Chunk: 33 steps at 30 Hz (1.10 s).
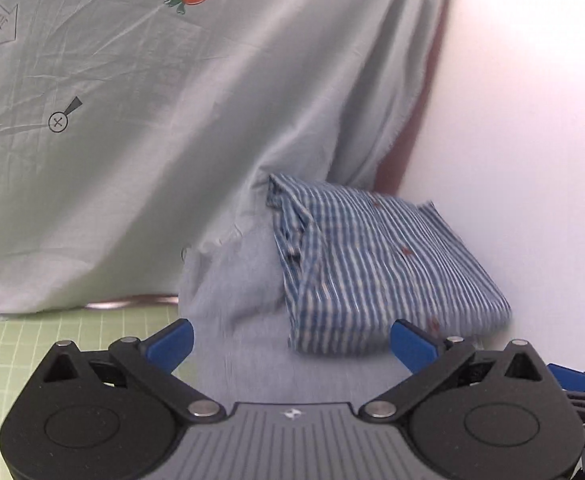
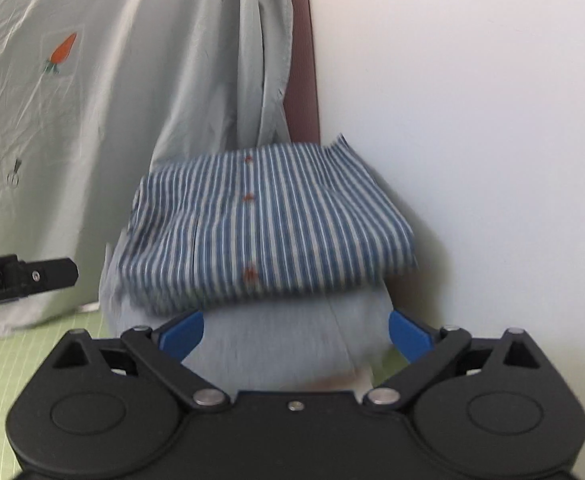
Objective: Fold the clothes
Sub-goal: 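Place the folded shirt onto the grey garment pile and open both grippers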
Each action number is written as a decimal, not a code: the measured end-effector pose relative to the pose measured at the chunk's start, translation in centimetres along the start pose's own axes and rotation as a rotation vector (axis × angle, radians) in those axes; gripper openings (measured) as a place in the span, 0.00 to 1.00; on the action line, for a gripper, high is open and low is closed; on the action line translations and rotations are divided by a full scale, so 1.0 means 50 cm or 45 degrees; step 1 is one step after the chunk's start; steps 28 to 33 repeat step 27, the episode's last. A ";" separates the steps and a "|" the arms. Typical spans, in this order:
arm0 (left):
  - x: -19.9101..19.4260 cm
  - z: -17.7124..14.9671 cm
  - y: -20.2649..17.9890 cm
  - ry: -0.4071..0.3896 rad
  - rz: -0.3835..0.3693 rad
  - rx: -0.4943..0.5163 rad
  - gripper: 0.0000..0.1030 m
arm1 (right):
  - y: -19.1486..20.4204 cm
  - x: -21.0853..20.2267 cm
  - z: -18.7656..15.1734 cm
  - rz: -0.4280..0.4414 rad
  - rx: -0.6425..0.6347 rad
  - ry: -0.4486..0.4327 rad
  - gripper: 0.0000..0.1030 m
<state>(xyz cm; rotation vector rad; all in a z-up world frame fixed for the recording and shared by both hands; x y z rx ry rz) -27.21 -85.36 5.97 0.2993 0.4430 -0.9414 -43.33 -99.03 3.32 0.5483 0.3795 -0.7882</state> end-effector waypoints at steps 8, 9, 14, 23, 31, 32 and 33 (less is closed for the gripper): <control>-0.130 -0.126 -0.091 0.135 -0.171 0.026 1.00 | -0.031 -0.153 -0.112 -0.052 0.040 0.079 0.98; -0.141 -0.137 -0.099 0.144 -0.177 0.047 1.00 | -0.034 -0.165 -0.121 -0.057 0.044 0.079 0.98; -0.197 -0.169 -0.125 0.125 -0.188 0.141 1.00 | -0.046 -0.209 -0.142 -0.077 0.065 0.069 0.98; -0.246 -0.172 -0.124 0.069 -0.192 0.136 1.00 | -0.055 -0.271 -0.165 -0.095 0.071 0.038 0.98; -0.254 -0.170 -0.124 0.061 -0.194 0.137 1.00 | -0.055 -0.286 -0.168 -0.090 0.071 0.023 0.98; -0.254 -0.170 -0.124 0.061 -0.194 0.137 1.00 | -0.055 -0.286 -0.168 -0.090 0.071 0.023 0.98; -0.254 -0.170 -0.124 0.061 -0.194 0.137 1.00 | -0.055 -0.286 -0.168 -0.090 0.071 0.023 0.98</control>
Point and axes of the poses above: each gripper's, at about its wrist camera, not at the fingertips, and x roughly the way its jaws point, y to its left, z to its top, the point moved 1 cm from there along x, roughly the way its jaws point, and after that the axes turned 15 degrees about x, right-handed, at the moved point
